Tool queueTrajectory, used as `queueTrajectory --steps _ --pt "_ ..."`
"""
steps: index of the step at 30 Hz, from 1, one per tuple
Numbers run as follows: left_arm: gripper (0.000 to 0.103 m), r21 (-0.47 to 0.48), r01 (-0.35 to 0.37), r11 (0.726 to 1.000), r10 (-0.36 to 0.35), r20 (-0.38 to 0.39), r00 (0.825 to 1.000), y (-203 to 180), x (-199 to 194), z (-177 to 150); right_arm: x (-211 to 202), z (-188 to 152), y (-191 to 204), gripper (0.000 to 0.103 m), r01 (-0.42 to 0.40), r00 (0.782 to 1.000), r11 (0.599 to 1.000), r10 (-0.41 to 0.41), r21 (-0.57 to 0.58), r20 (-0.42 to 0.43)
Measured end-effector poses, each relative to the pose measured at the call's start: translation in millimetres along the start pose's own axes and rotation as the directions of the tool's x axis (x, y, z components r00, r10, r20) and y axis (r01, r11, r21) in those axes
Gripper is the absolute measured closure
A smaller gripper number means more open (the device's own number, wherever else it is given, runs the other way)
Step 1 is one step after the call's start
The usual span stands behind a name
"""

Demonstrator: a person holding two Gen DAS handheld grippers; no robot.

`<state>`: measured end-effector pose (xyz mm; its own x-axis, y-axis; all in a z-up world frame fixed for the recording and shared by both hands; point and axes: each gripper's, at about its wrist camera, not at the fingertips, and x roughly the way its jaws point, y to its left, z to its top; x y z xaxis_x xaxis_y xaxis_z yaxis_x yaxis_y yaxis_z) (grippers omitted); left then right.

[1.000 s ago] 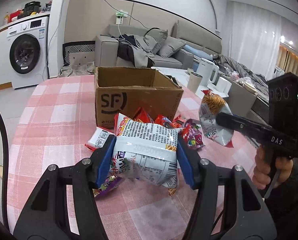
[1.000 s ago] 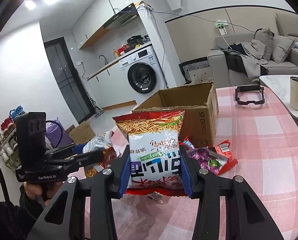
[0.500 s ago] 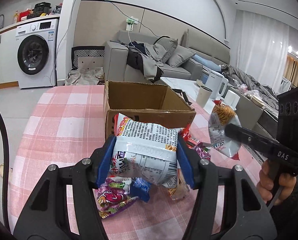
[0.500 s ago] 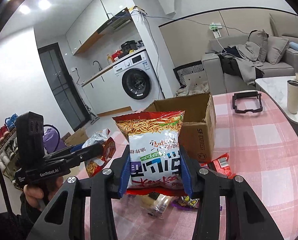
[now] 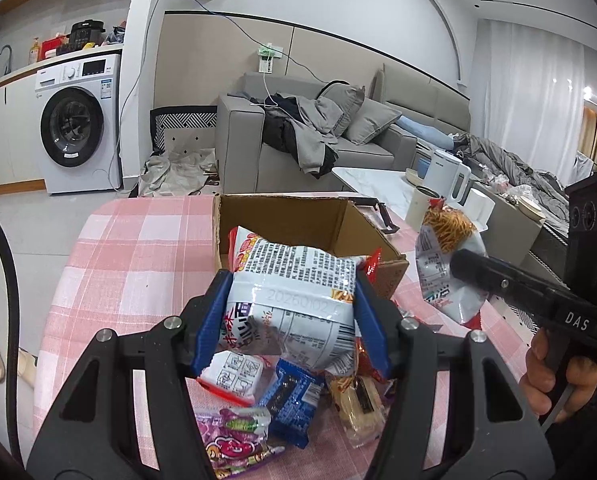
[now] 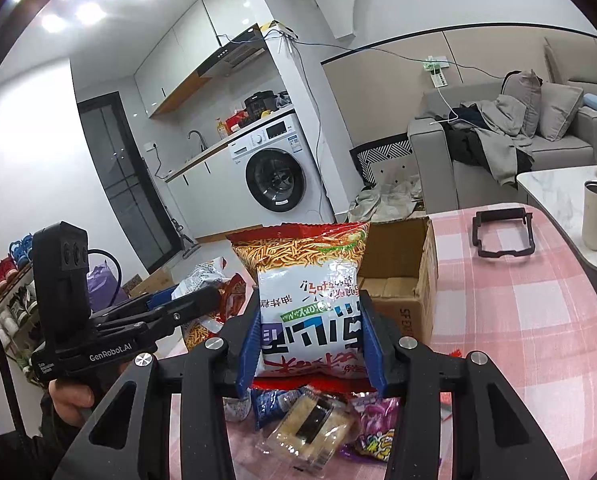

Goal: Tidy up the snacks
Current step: 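Lift the white noodle-snack bag with the left tool over the box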

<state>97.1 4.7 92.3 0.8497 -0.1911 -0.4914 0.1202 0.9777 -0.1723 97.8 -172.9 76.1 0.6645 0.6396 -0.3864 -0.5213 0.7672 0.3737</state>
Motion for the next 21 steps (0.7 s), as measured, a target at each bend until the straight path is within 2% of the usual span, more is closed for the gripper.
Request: queueTrajectory --steps 21 --pt "0.046 0.020 -0.063 0.998 0.064 -0.033 0.997 3.9 73.7 30.6 48.9 33.3 -30.4 0.059 0.021 1.000 0.999 -0.021 0.045 0.007"
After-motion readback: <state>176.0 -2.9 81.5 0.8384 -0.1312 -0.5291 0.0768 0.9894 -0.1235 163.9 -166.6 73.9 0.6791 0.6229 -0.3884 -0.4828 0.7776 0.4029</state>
